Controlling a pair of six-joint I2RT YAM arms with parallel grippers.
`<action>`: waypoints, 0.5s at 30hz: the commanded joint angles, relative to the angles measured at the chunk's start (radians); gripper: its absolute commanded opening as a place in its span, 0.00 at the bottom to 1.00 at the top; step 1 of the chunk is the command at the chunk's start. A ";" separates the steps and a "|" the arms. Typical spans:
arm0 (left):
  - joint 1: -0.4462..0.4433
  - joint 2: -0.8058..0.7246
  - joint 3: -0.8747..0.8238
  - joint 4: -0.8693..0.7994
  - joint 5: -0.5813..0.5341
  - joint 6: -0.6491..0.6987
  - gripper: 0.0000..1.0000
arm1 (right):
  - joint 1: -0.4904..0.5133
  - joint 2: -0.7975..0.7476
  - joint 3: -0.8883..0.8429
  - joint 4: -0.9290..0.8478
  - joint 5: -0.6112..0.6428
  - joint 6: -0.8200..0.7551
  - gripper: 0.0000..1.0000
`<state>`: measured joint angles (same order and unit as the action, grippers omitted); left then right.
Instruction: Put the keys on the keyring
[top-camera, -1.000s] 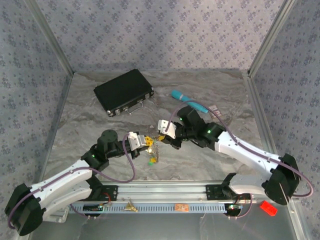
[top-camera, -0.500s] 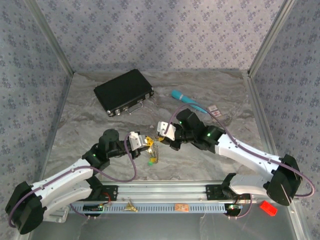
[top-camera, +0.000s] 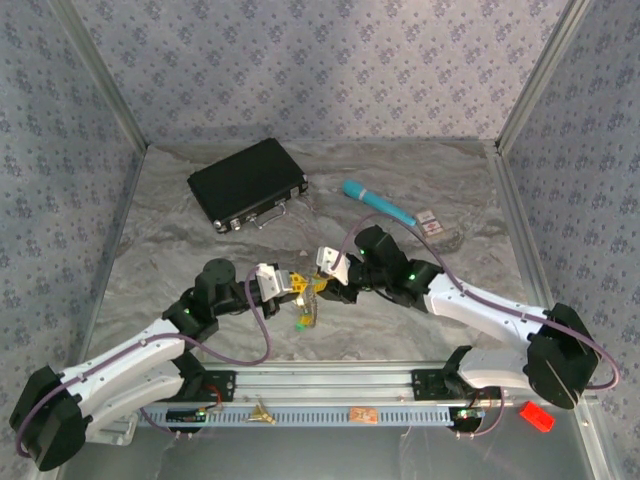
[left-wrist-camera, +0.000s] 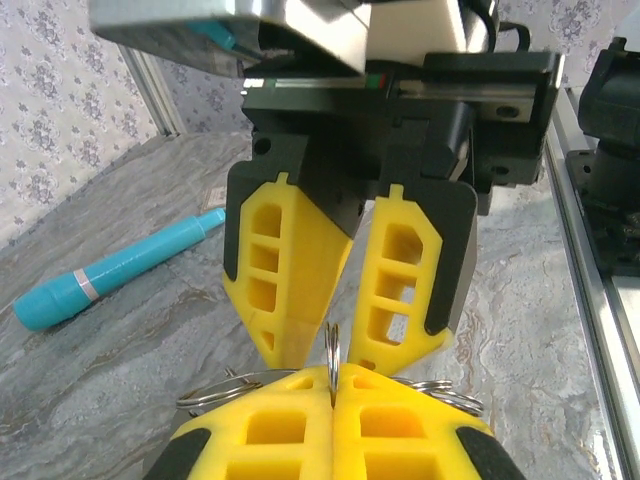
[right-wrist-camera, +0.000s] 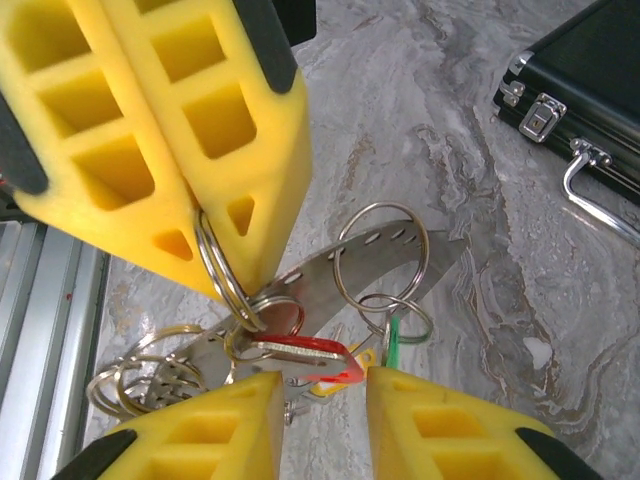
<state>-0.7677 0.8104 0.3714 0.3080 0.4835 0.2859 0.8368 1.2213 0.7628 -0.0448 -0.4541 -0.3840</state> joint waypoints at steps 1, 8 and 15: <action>-0.002 -0.021 0.012 0.075 0.038 -0.019 0.00 | -0.006 0.007 -0.023 0.088 -0.030 0.029 0.31; -0.002 -0.023 0.014 0.092 0.054 -0.034 0.00 | -0.007 0.018 -0.047 0.157 -0.037 0.036 0.37; -0.001 -0.023 0.013 0.122 0.060 -0.049 0.00 | -0.009 0.050 -0.053 0.220 -0.065 0.041 0.41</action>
<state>-0.7677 0.8051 0.3714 0.3416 0.5014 0.2565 0.8303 1.2503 0.7185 0.1150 -0.4881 -0.3546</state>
